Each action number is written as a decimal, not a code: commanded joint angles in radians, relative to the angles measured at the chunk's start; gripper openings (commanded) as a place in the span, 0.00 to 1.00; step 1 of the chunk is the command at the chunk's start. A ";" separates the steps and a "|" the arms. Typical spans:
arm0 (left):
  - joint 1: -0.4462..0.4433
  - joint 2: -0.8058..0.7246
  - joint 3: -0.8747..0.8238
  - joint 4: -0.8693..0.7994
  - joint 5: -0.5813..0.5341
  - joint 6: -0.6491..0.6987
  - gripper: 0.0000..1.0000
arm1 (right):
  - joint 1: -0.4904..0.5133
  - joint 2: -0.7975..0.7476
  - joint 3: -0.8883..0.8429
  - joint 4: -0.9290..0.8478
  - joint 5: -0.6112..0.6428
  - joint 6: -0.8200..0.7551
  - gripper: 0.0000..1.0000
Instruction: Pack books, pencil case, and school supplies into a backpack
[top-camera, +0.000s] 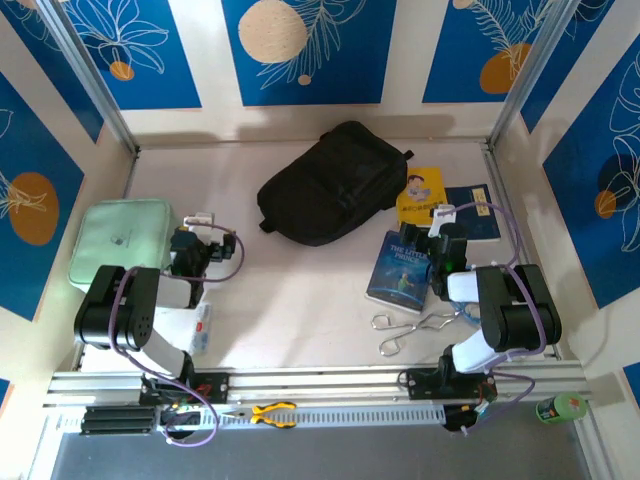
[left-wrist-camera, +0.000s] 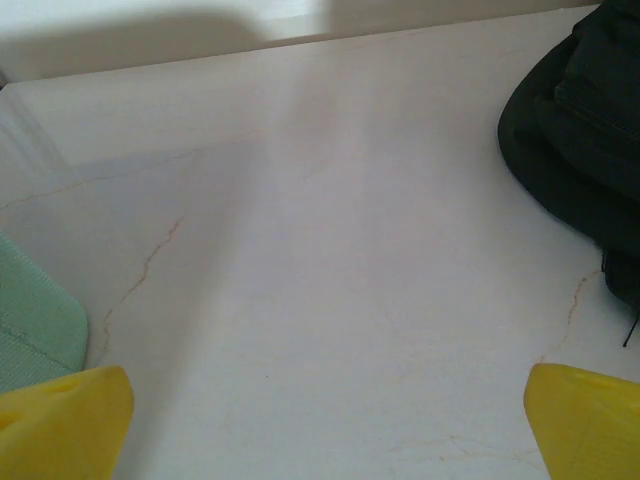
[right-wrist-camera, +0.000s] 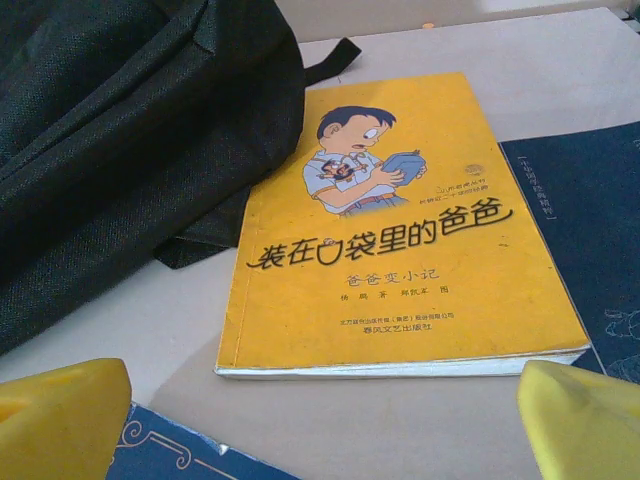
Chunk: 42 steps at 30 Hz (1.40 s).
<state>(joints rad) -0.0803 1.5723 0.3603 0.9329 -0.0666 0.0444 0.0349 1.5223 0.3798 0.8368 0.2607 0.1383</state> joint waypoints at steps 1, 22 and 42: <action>0.007 -0.008 0.019 -0.002 0.028 0.014 1.00 | -0.004 0.001 0.019 0.004 -0.007 -0.009 0.99; 0.012 -0.008 0.020 -0.006 0.026 0.007 1.00 | -0.016 0.001 0.022 -0.004 -0.033 -0.003 0.99; 0.010 -0.125 -0.015 -0.033 -0.026 -0.006 1.00 | 0.003 -0.119 0.037 -0.118 -0.005 -0.020 0.99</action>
<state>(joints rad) -0.0757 1.5352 0.3576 0.9077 -0.0669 0.0433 0.0269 1.4929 0.3805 0.7841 0.2356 0.1375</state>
